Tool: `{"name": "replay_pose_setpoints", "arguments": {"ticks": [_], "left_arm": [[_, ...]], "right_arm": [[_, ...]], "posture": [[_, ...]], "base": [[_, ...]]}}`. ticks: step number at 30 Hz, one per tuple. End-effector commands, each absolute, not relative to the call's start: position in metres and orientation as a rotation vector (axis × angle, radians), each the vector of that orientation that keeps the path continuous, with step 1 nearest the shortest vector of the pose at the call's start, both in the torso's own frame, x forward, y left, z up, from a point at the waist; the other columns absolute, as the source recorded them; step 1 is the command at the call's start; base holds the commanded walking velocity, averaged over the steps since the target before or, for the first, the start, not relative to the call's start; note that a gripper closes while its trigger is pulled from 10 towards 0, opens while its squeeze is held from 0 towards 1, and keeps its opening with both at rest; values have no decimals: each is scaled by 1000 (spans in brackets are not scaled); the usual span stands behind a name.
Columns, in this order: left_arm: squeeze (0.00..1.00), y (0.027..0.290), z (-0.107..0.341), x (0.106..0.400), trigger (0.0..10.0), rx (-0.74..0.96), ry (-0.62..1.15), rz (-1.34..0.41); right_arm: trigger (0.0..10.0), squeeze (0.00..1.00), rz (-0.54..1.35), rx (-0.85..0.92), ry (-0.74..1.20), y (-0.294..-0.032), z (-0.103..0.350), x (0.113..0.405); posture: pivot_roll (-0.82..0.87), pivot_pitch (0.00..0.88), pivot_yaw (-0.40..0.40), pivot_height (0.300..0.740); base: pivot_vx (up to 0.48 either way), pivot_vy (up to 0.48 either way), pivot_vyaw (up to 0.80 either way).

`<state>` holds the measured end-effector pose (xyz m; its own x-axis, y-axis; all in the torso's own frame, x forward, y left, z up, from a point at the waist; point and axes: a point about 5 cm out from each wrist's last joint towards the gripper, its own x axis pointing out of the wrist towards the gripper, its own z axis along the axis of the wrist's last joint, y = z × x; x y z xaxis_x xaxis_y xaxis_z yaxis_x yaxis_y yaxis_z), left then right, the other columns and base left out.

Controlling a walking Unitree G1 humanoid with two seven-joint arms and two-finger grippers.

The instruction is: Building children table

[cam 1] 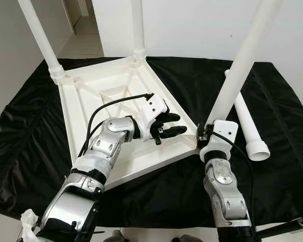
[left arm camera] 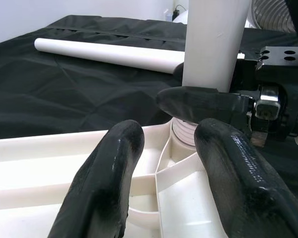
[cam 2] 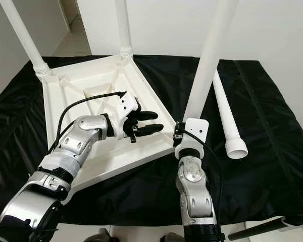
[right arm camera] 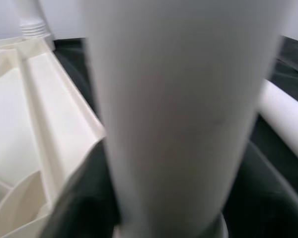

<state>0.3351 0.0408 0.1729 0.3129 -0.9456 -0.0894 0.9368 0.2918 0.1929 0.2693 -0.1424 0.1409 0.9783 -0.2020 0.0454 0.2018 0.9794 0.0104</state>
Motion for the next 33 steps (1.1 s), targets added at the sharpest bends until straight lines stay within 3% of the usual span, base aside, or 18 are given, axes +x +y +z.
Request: {"name": "replay_pose_setpoints", "arguments": {"ticks": [1,6,7,21,28,29,31,32,33], "left_arm": [[0,50,170,344,10000,206,-56,-1066],[0,50,171,342,10000,211,-76,-1065],[0,49,172,338,10000,218,-104,-1081],[0,54,174,335,10000,254,-132,-1156],[0,61,169,326,10000,242,-118,-1239],[0,61,168,324,10000,240,-118,-1251],[0,62,168,323,10000,241,-119,-1256],[0,61,168,322,10000,244,-121,-1261],[0,61,168,322,10000,244,-121,-1261]], "right_arm": [[10000,1000,-260,30,-16,-146,137,267],[10000,1000,-247,33,-29,-146,139,264],[10000,0,-102,-1,-34,-146,141,263],[10000,0,245,-190,-37,-175,151,277],[10000,0,395,-193,15,-169,139,286],[9098,0,420,-195,20,-167,137,287],[9098,0,432,-196,23,-166,136,287],[118,0,456,-195,26,-165,134,287],[118,0,456,-195,26,-165,134,287]], "posture": [[-83,0,48,740],[-86,0,47,740],[-86,0,44,740],[-82,0,38,740],[-76,0,36,740],[-70,0,33,740],[-70,0,33,740],[-64,0,30,740],[-64,0,30,740]], "base": [[0,0,0],[0,0,0],[0,0,0],[0,0,0],[0,0,0],[0,0,0],[0,0,0],[0,0,0],[0,0,0]]}}
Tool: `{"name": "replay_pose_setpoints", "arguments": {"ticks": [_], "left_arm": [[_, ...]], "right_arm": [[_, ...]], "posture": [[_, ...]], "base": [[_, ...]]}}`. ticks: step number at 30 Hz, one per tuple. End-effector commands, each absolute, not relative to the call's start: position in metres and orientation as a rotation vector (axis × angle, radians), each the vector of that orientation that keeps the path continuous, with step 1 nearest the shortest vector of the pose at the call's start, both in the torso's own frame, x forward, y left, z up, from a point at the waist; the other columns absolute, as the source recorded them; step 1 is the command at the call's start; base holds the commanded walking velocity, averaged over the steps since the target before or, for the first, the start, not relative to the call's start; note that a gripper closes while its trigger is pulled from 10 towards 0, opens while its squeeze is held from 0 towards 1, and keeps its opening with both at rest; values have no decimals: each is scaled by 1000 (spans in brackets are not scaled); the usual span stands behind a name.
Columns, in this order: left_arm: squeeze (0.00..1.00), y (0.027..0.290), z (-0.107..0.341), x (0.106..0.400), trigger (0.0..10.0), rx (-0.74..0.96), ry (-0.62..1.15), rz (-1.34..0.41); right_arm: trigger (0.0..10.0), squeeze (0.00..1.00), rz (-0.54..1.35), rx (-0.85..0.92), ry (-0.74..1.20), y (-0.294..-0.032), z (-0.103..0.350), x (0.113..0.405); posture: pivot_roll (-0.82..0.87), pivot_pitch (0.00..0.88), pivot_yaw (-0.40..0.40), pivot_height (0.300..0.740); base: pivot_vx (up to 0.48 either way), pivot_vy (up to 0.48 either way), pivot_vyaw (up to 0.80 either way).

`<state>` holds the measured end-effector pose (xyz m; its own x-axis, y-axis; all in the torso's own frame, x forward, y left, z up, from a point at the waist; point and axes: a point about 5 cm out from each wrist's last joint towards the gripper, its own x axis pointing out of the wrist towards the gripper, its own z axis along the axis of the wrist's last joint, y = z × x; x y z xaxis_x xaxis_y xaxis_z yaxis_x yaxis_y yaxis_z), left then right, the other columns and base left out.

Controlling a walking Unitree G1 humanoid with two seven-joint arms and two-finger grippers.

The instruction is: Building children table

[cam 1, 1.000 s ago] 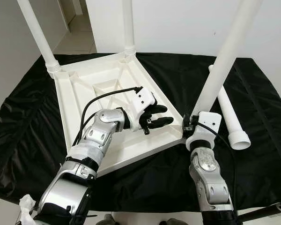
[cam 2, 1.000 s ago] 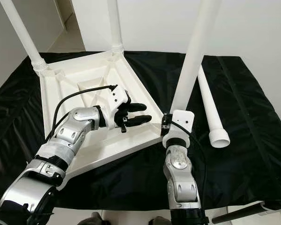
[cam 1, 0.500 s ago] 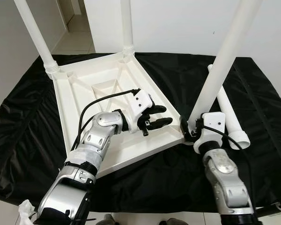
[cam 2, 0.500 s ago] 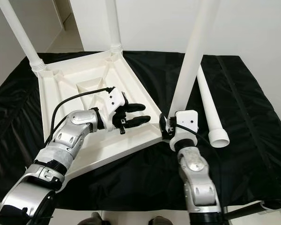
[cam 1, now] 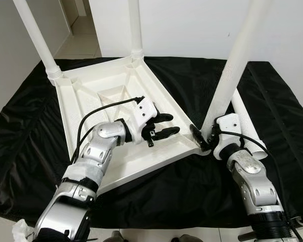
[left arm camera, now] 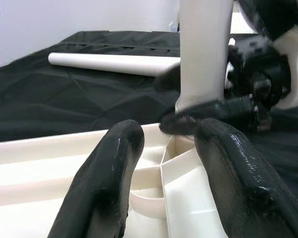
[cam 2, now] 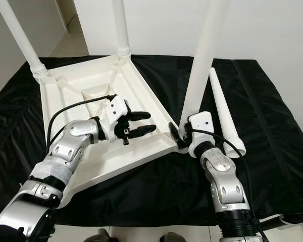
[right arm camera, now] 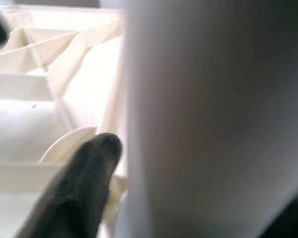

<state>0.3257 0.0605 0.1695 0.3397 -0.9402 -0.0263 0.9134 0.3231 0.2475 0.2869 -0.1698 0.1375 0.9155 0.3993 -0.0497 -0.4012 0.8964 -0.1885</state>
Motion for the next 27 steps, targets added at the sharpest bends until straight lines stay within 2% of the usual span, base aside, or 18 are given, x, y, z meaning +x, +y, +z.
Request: {"name": "replay_pose_setpoints", "arguments": {"ticks": [1,10,11,21,23,25,27], "left_arm": [[0,61,168,322,10000,244,-121,-1261],[0,60,167,319,10000,239,-113,-1271],[0,59,166,318,10000,230,-104,-1271],[0,60,163,319,10000,245,-70,-1241],[0,63,159,320,10000,281,-51,-1223],[0,63,159,320,10000,281,-51,-1223],[0,64,158,321,10000,287,-44,-1207]], "right_arm": [[118,0,456,-195,26,-165,134,287],[0,0,499,-195,42,-166,127,285],[10000,0,479,-183,53,-167,126,284],[10000,0,306,-150,42,-166,129,282],[10000,0,186,-109,33,-159,131,280],[10000,0,186,-109,33,-159,131,280],[10000,0,54,-44,27,-149,133,276]], "posture": [[-64,0,30,740],[-54,0,19,740],[-51,0,16,740],[-43,0,9,740],[-47,0,9,740],[-47,0,9,740],[-51,0,7,740]], "base": [[0,0,0],[0,0,0],[0,0,0],[0,0,0],[0,0,0],[0,0,0],[0,0,0]]}}
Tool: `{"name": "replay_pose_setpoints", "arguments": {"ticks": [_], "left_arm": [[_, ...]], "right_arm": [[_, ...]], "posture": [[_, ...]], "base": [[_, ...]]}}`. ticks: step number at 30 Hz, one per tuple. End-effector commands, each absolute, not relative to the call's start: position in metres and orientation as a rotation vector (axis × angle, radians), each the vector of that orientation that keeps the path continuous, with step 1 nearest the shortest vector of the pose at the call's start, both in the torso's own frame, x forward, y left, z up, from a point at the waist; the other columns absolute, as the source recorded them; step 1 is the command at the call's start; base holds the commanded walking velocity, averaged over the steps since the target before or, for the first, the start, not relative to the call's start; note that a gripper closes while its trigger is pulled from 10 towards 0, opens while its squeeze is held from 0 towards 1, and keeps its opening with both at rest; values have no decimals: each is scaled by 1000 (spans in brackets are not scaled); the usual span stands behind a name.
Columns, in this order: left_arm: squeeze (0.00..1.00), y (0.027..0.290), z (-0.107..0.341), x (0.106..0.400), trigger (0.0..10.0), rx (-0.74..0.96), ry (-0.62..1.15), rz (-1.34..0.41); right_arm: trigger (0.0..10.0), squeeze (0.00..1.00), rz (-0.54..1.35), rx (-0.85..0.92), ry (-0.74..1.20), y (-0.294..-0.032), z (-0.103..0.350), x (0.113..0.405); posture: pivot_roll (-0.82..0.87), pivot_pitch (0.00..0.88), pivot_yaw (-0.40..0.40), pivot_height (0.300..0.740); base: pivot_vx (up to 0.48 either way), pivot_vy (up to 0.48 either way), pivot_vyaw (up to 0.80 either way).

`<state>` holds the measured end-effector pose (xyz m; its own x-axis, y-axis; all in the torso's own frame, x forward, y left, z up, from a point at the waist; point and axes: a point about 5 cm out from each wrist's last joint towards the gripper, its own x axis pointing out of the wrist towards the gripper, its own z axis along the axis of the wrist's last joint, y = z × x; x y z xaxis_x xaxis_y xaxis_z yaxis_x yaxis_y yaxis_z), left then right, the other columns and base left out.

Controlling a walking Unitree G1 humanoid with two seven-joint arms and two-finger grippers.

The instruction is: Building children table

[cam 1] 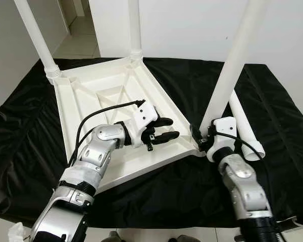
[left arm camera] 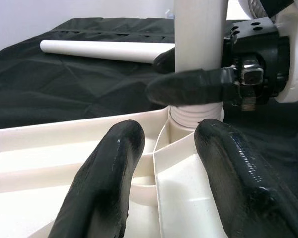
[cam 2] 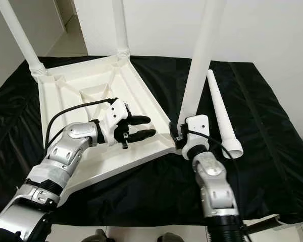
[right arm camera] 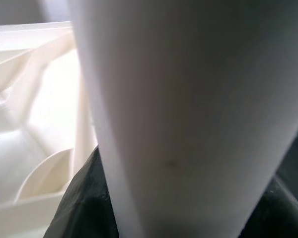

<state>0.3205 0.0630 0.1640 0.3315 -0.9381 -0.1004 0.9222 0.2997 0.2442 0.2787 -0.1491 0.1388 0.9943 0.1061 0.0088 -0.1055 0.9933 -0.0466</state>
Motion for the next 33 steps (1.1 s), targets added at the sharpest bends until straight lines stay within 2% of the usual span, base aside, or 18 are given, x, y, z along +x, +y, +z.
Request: {"name": "replay_pose_setpoints", "arguments": {"ticks": [1,6,10,19,20,21,22,29,30,31,32,33], "left_arm": [[0,64,158,321,10000,287,-44,-1207],[0,65,160,324,10000,294,-46,-1184],[0,66,161,325,10000,300,-42,-1185],[0,64,162,326,10000,305,-47,-1193],[0,63,162,326,10000,304,-47,-1195],[0,63,162,326,10000,304,-47,-1195],[0,63,162,325,10000,302,-49,-1198],[0,63,163,324,10000,300,-54,-1203],[0,63,163,324,10000,299,-55,-1202],[0,63,163,324,10000,299,-55,-1202],[0,63,163,324,10000,299,-56,-1201],[0,64,163,324,10000,299,-57,-1201]], "right_arm": [[10000,0,54,-44,27,-149,133,276],[10000,0,-171,-4,14,-141,135,273],[10000,0,-276,-6,11,-142,135,269],[10000,0,-282,-7,5,-144,137,268],[10000,82,-277,-1,-2,-143,138,268],[10000,82,-277,-1,-2,-143,138,268],[10000,1000,-255,11,-15,-141,140,267],[10000,1000,-198,25,-44,-144,143,262],[10000,875,-160,15,-42,-148,143,261],[10000,875,-160,15,-42,-148,143,261],[10000,0,-125,2,-42,-151,142,259],[10000,0,-81,5,-40,-153,142,258]], "posture": [[-51,0,7,740],[-55,0,13,740],[-62,0,21,740],[-62,0,25,740],[-61,0,24,740],[-61,0,24,740],[-59,0,22,740],[-55,0,15,740],[-53,0,11,740],[-53,0,11,740],[-52,0,11,740],[-51,0,8,740]], "base": [[0,0,0],[0,0,0],[0,0,0],[0,0,0],[0,0,0],[0,0,0],[0,0,0],[0,0,0],[0,0,0],[0,0,0],[0,0,0],[0,0,0]]}}
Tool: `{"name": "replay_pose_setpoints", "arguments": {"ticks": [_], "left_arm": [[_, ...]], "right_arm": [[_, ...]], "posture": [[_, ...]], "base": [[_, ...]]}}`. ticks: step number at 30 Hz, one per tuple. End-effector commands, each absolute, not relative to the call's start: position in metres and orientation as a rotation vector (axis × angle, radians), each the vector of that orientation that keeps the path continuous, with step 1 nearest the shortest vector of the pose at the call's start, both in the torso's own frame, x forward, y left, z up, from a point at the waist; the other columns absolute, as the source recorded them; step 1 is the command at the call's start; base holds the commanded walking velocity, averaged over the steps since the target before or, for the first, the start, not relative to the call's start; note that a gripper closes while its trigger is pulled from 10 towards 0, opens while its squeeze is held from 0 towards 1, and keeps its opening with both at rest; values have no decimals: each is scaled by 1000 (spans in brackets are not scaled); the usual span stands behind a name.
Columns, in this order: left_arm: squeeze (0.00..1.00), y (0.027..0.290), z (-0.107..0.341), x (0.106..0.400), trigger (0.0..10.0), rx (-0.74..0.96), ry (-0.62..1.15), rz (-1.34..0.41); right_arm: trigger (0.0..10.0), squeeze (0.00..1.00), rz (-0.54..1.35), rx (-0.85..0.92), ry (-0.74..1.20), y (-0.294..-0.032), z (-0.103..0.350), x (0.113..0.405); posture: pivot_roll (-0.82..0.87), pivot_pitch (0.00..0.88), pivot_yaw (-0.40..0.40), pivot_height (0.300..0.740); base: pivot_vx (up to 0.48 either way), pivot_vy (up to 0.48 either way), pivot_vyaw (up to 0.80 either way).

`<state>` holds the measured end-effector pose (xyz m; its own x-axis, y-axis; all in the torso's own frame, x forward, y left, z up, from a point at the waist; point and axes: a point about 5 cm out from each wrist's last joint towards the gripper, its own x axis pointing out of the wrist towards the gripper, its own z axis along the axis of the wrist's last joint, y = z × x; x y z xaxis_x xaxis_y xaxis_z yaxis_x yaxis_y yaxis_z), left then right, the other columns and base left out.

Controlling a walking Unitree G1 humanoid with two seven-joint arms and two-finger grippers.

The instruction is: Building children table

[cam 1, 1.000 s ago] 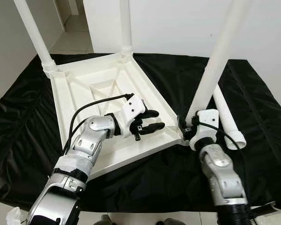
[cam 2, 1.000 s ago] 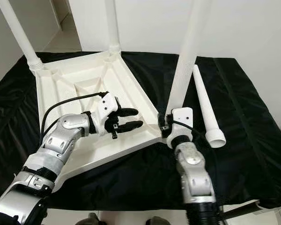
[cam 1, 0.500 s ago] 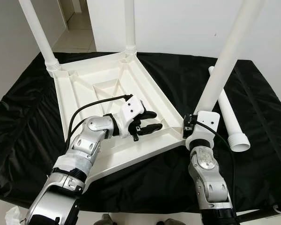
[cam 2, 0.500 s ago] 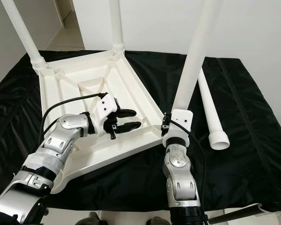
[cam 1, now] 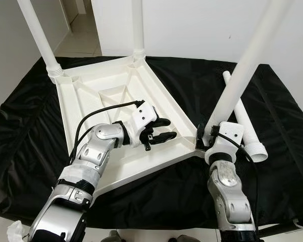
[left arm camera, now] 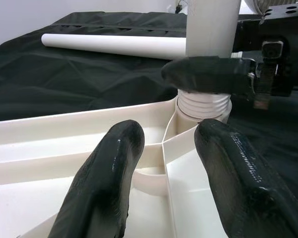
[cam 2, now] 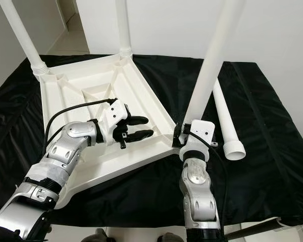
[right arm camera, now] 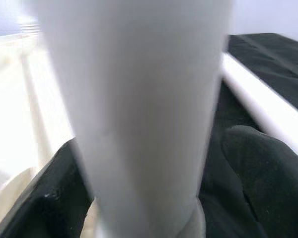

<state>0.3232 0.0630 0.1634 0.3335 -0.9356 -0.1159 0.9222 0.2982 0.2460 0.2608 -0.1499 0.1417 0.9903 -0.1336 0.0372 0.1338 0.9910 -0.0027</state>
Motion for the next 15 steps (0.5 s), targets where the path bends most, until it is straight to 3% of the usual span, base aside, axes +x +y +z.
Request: {"name": "replay_pose_setpoints", "arguments": {"ticks": [1,5,8,15], "left_arm": [[0,64,163,324,10000,299,-57,-1201],[0,64,163,324,10000,299,-57,-1199],[0,64,163,324,10000,297,-56,-1197],[0,65,164,325,10000,297,-58,-1191]], "right_arm": [[10000,0,-81,5,-40,-153,142,258],[10000,0,-34,-3,-40,-155,142,258],[10000,0,205,-123,-41,-167,141,261],[10000,0,312,-195,-34,-178,141,279]], "posture": [[-51,0,8,740],[-51,0,7,740],[-47,0,11,740],[-37,0,10,740]], "base": [[0,0,0],[0,0,0],[0,0,0],[0,0,0]]}}
